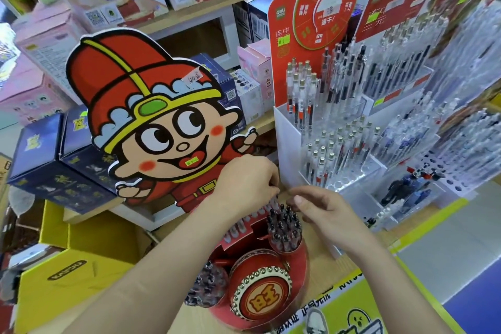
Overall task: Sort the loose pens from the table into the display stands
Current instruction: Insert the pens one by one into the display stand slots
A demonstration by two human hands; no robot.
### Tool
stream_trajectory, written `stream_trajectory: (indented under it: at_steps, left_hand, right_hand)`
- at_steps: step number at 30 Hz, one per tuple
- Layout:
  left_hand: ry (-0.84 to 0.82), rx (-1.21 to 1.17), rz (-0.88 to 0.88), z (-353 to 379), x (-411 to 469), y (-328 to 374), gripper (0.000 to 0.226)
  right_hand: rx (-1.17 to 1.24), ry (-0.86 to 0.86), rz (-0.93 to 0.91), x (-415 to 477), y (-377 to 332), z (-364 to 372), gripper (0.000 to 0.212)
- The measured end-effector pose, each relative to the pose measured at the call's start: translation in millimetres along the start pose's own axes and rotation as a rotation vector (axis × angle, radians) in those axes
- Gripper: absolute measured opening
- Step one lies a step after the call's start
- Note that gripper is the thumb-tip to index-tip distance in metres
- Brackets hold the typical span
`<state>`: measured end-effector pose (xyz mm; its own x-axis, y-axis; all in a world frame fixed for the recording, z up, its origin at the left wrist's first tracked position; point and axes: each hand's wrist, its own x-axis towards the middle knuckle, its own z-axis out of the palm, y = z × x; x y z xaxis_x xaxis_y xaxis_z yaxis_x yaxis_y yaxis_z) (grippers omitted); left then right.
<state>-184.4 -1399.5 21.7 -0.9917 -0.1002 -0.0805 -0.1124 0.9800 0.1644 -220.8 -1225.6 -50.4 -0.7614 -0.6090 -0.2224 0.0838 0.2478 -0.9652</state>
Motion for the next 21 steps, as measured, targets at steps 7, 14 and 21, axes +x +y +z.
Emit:
stream_trajectory:
  at_steps: [7, 14, 21]
  left_hand:
    - [-0.053, 0.017, -0.055, -1.5, 1.0, -0.4, 0.02]
    - [0.103, -0.196, -0.13, -25.3, -30.8, -3.2, 0.023]
    - [0.6, -0.481, -0.422, -33.4, -130.1, -38.1, 0.016]
  right_hand:
    - [-0.002, -0.012, -0.002, -0.9, -3.3, -2.6, 0.018]
    - [-0.115, 0.008, -0.086, 3.2, -15.2, -4.5, 0.018]
    - [-0.216, -0.004, -0.309, -2.5, -66.0, 18.3, 0.025]
